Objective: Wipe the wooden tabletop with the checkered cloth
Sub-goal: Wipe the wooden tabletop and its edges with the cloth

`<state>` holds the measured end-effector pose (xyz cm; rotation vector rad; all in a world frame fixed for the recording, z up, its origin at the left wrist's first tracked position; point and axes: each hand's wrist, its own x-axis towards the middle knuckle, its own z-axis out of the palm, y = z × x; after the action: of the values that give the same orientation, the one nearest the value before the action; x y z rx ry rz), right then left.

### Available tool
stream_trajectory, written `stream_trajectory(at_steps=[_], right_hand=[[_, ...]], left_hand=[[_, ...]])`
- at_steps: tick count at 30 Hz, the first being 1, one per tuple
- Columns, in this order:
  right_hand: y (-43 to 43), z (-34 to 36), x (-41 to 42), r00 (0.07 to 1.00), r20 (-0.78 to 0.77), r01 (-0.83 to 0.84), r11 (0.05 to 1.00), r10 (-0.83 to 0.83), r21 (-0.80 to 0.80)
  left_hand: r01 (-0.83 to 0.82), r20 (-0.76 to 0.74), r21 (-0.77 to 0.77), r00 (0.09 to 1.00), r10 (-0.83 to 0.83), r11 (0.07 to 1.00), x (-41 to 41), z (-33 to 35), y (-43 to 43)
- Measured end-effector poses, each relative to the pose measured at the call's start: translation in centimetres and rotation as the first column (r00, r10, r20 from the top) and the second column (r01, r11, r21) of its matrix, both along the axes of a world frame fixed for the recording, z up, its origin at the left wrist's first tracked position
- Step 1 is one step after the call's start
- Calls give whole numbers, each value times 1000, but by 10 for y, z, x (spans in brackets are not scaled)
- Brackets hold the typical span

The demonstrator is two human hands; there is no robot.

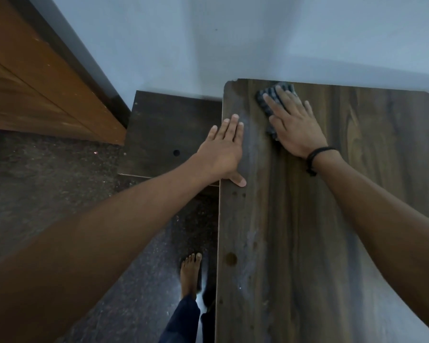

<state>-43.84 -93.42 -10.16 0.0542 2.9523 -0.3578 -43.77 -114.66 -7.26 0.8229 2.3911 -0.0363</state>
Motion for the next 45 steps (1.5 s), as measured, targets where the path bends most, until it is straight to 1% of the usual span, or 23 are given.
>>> stream_trajectory(at_steps=[3, 4, 7, 8, 11, 12, 16, 17, 20, 21, 23, 24, 25, 27, 29, 33, 34, 37, 38, 41, 42, 43, 45], right_hand=[[-6, 0, 2, 985, -15, 171, 985, -171, -5], [-16, -2, 8, 983, -16, 185, 983, -185, -3], [-24, -7, 40, 1000, -24, 10, 1000, -11, -13], [-18, -4, 47, 1000, -23, 14, 1000, -14, -6], [-16, -2, 50, 978, -24, 207, 978, -207, -5], [-27, -4, 56, 973, -12, 232, 973, -232, -7], [-33, -9, 106, 1000, -18, 5, 1000, -5, -4], [-25, -7, 108, 1000, -23, 22, 1000, -21, 15], [-37, -5, 107, 974, -24, 224, 974, -225, -10], [-51, -6, 118, 974, -36, 223, 975, -223, -7], [-65, -10, 149, 994, -54, 93, 995, -94, -20], [-59, -9, 166, 998, -22, 55, 998, -55, -11], [-50, -7, 173, 998, -7, 60, 998, -60, 4], [-42, -4, 171, 983, -13, 183, 983, -183, 7], [-61, -5, 176, 967, 5, 256, 966, -256, -20], [-78, -12, 240, 1000, -19, -9, 1000, 9, 7], [-69, -10, 240, 999, -38, 6, 1000, -5, 14], [-76, -9, 224, 974, -34, 221, 975, -222, -13], [-90, -10, 229, 973, -25, 229, 973, -230, -9], [-100, -17, 269, 998, -56, -4, 1000, 5, 12], [-89, -16, 276, 997, -65, -41, 999, 43, 24], [-80, -15, 273, 996, -83, -21, 999, 24, 27], [-78, -13, 260, 988, -66, 138, 990, -139, -21]], left_hand=[[11, 2, -25, 1000, -11, 1000, -3, 2, 3], [8, 1, -37, 1000, -8, 999, -2, 3, 4], [1, -2, -31, 1000, -1, 1000, 1, 1, 3], [-3, -4, -28, 1000, 3, 1000, 1, 0, 3], [7, 13, -33, 1000, -6, 999, -2, 3, 4], [3, 12, -33, 1000, -3, 999, -1, 4, 3], [0, 4, 0, 1000, 0, 1000, 2, 2, -4], [2, -3, 5, 1000, -2, 1000, 1, 1, -3], [26, 0, -9, 1000, -26, 1000, -4, 2, -2], [29, 0, -16, 1000, -29, 999, -4, 1, -2], [33, 2, -13, 999, -33, 999, -3, 0, -4], [36, -8, -9, 999, -36, 999, -3, -1, -6], [43, -14, -7, 999, -43, 999, -3, -1, -6], [67, 5, -23, 998, -67, 997, -7, 1, -6], [74, 31, -67, 997, -72, 995, -9, 4, -4], [107, -14, -122, 994, -109, 987, -6, 5, -9], [102, -34, -122, 994, -107, 987, -4, 6, -7], [88, -75, -127, 992, -99, 988, 0, 13, 2], [75, -91, -135, 992, -88, 988, 2, 16, 4], [42, -177, -125, 982, -64, 991, 19, 20, -1], [30, -201, -98, 978, -49, 995, 28, 20, -4], [23, -195, -77, 980, -38, 997, 36, 20, -8], [25, -111, -73, 993, -33, 997, 50, 16, -15]])
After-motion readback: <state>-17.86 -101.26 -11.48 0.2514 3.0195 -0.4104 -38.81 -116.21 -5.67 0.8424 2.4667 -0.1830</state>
